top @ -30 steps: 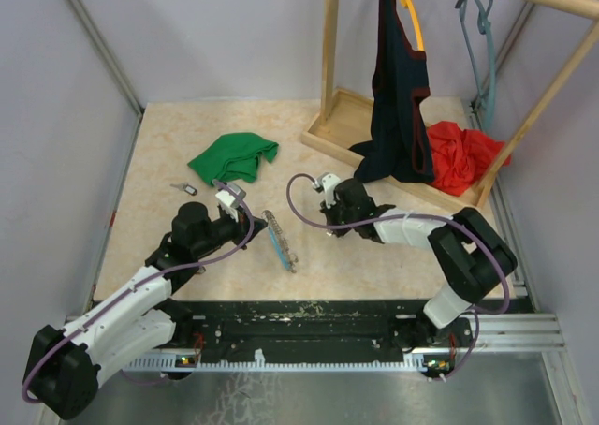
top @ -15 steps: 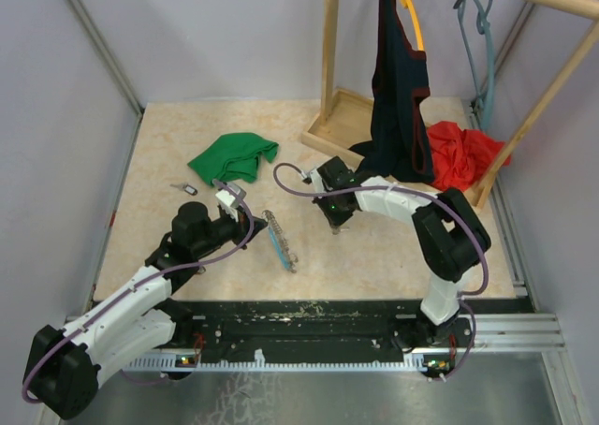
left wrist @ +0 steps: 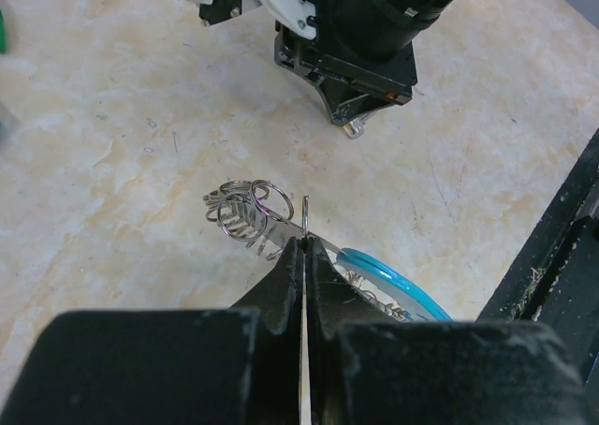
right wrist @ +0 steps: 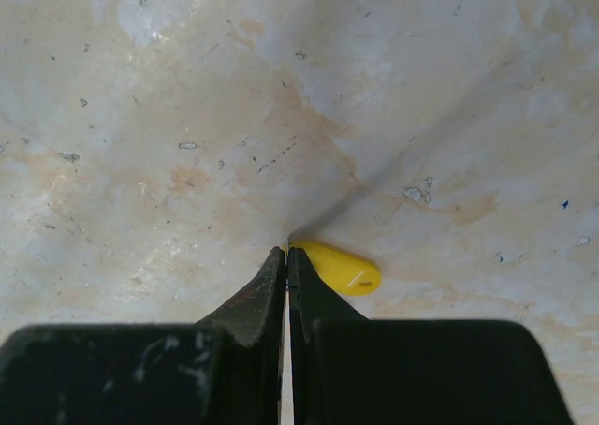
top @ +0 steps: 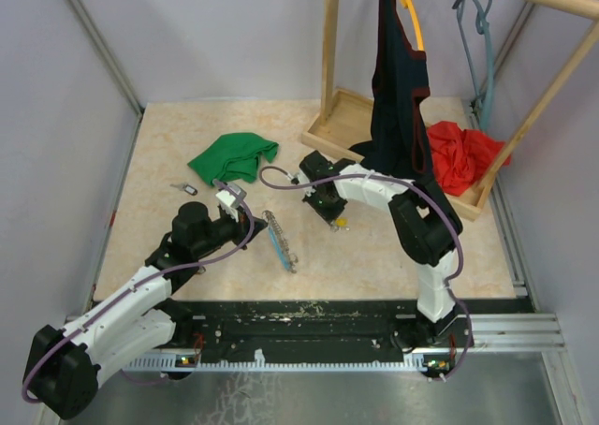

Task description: Put the keys on the keyring

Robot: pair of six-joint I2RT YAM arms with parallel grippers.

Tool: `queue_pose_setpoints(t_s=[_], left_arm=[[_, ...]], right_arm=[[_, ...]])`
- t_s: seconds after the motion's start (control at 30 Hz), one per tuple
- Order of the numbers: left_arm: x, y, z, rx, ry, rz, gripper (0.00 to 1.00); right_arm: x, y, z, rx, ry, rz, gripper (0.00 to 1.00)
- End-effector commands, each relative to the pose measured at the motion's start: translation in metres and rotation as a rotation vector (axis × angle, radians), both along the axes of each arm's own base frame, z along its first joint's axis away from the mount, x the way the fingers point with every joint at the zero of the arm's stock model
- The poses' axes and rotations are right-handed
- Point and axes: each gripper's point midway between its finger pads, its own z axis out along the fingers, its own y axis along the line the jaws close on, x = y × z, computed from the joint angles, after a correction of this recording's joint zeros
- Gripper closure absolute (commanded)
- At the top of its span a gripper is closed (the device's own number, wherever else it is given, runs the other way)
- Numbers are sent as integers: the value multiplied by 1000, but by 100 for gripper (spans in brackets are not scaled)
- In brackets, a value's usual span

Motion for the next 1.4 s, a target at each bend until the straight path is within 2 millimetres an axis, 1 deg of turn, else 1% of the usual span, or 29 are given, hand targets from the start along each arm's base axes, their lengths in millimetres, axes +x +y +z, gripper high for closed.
queue_pose_setpoints(t_s=[0.0,0.1,0.17,0.23,0.33,0.47,0.53,0.63,0.67,0.77,0.93,1.03,1.2,1.37], left_arm=[[2,-3,18,-18,-40,-9,100],[2,-3,19,-18,-41,-7,100],[2,-3,19,-18,-42,-7,100],[3,-4,19,-19,-43,-8,100],[3,-5,20,-21,-45,-13,100],[2,-5,21,-24,-48,-15,100],[2,-4,22,-25,-51,-13,100],[2,-4,23,-27,-52,-13,100],[2,-5,23,-28,-52,-13,100],[2,-4,21,-25,-50,-13,100],[1,-3,21,-20,-49,-11,100],[1,-2,21,-17,-50,-8,100],[2,-2,19,-13,-46,-7,100],[2,-3,20,-14,-46,-9,100]], right_arm=[[8,10,6,-39,-20,46,100],[14,10,20,-22,-76,39,100],[11,5,31,-18,-100,32,100],[3,-3,40,-26,-95,32,100],[-17,-19,46,-46,-63,23,100],[-35,-31,58,-33,-50,12,100],[-41,-36,65,-43,-42,12,100],[-41,-37,69,-50,-42,14,100],[-39,-35,68,-42,-46,19,100],[-31,-22,59,-28,-25,43,100],[-10,-3,32,-48,6,68,100],[2,10,22,-42,5,80,100],[15,20,5,-56,6,92,100],[21,28,2,-33,-5,95,100]])
